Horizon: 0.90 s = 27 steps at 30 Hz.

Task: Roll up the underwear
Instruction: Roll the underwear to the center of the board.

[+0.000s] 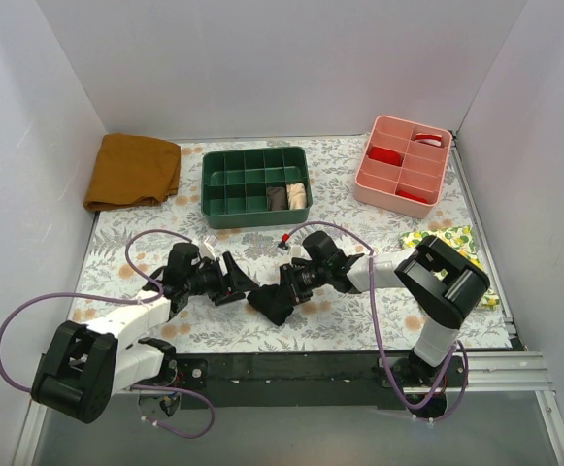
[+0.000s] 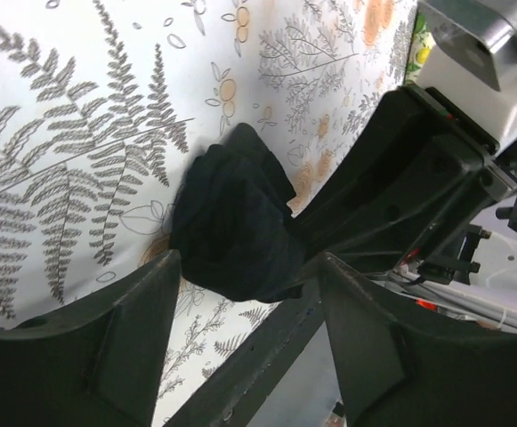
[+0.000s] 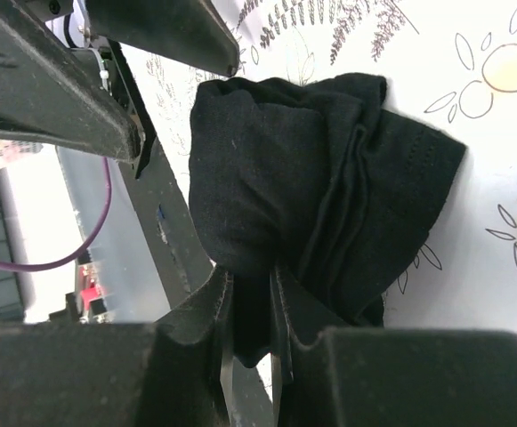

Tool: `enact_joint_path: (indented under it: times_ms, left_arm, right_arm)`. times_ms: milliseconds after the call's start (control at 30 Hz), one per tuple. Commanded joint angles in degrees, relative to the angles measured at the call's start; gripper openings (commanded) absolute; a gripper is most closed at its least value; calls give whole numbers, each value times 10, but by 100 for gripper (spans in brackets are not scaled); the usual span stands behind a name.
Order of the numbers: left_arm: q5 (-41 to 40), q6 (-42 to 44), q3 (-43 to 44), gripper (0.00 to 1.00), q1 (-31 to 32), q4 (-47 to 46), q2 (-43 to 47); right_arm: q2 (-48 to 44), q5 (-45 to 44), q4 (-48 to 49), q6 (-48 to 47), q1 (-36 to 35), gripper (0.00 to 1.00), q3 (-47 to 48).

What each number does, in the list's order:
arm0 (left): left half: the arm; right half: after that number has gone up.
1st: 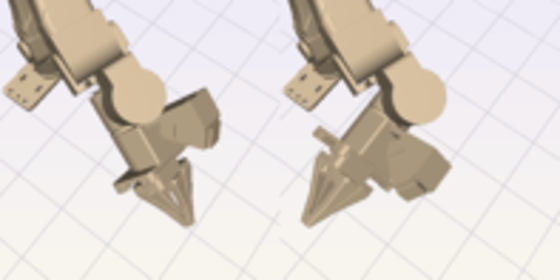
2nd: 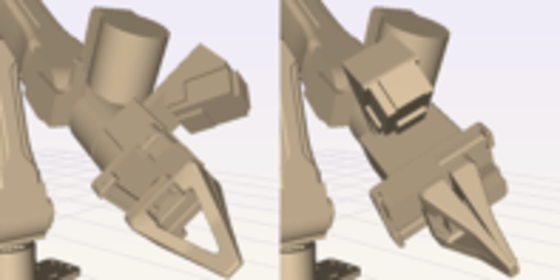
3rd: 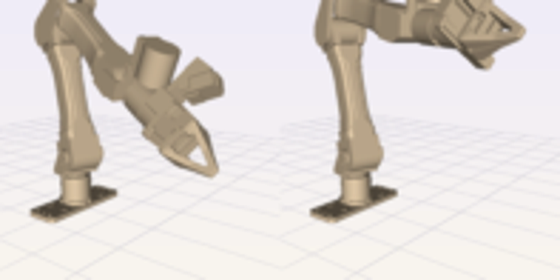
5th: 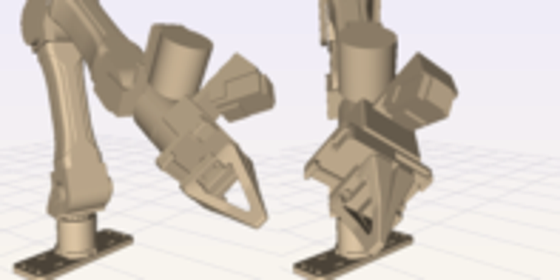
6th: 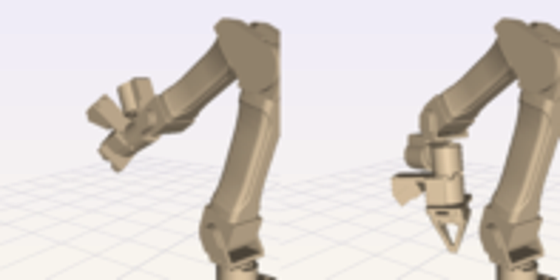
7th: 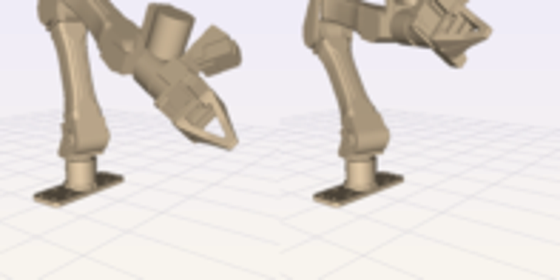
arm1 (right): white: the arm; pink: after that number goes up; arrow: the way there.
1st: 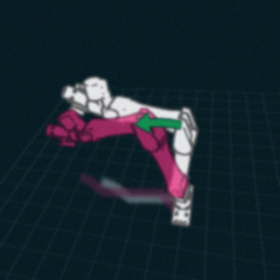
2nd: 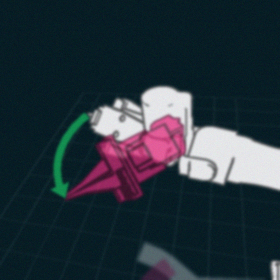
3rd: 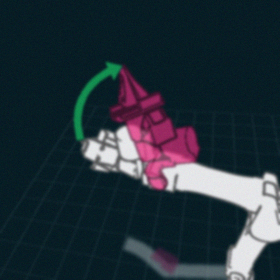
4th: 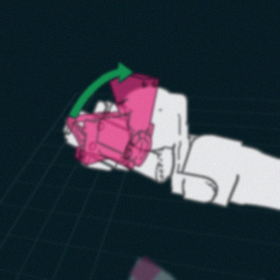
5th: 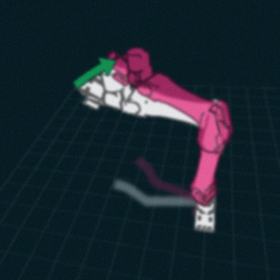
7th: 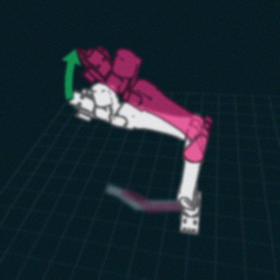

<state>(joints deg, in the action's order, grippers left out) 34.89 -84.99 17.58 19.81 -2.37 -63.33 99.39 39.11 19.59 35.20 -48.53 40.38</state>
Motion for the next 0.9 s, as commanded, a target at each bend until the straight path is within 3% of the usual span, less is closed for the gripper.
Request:
enact_joint_path:
  times_ms: [0, 167, 500, 700, 867]
  left_arm:
    - [32, 9, -11, 59, -2, -62, -21]
    - [22, 11, -17, 51, 8, -69, -50]
    - [11, 8, -16, 49, 13, -71, -83]
    - [17, -6, -5, 57, 15, -77, -95]
    - [33, -18, 5, 58, 20, -98, -108]
  right_arm:
    - [31, 1, -83, 3, 2, 1, -9]
    - [35, 3, -91, 0, 3, 1, -3]
    - [35, -31, -118, -14, 2, 1, 6]
    - [28, -56, -141, -27, 2, 1, 6]
    - [27, -71, -160, -43, 1, 1, 10]
